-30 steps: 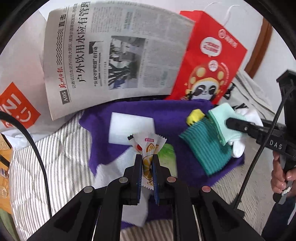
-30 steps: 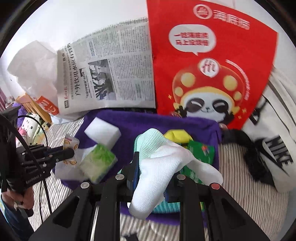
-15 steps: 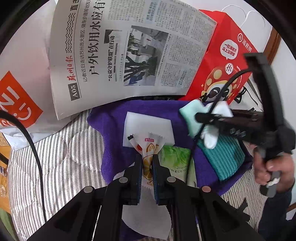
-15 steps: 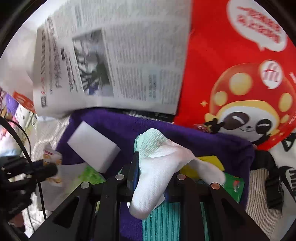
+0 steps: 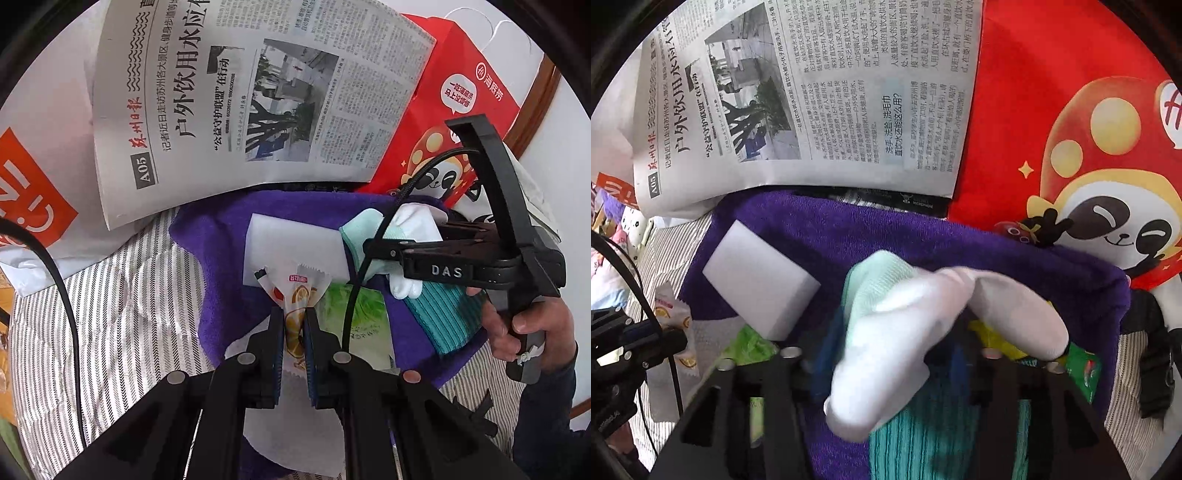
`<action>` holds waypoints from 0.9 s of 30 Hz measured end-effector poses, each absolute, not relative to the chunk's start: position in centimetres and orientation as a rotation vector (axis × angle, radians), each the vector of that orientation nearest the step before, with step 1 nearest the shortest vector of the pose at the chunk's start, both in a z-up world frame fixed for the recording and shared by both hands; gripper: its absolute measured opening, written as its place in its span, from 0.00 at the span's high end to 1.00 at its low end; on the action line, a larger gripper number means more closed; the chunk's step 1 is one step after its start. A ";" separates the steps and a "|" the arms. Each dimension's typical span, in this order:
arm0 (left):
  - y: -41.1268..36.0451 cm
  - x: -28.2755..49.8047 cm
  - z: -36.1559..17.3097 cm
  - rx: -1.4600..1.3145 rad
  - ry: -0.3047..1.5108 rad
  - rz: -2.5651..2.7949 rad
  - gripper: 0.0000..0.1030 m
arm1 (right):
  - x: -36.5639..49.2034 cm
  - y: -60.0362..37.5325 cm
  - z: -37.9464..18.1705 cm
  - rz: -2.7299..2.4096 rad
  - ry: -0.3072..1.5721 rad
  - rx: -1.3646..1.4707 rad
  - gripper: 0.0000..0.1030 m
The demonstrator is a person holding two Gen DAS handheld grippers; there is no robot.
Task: Organize soft objects
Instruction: 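Open the right tool to release the sock on the towel while the left tool holds the packet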
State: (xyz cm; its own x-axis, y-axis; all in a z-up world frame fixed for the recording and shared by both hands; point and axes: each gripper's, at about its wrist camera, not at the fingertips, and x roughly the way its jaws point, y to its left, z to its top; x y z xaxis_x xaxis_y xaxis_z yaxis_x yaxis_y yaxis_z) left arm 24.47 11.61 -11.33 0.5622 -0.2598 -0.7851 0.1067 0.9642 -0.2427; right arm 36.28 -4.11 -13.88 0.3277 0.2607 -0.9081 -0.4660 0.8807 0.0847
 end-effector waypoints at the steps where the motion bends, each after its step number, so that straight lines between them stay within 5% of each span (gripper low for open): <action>1: 11.5 24.7 -11.4 -0.177 0.951 -0.219 0.90 | 36.2 -4.2 -13.8 0.481 1.144 -0.211 0.42; 27: 11.2 26.1 -14.6 -0.198 1.050 -0.169 0.85 | 30.2 -10.9 -6.5 0.396 0.979 -0.286 0.30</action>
State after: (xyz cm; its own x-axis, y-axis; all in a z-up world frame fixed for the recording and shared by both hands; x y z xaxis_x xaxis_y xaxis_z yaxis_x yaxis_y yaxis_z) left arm 26.13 11.19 -14.59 0.4873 -0.2322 -0.8418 0.0434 0.9693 -0.2422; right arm 30.16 -10.91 -6.48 0.4955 0.1946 -0.8465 -0.4483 0.8920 -0.0573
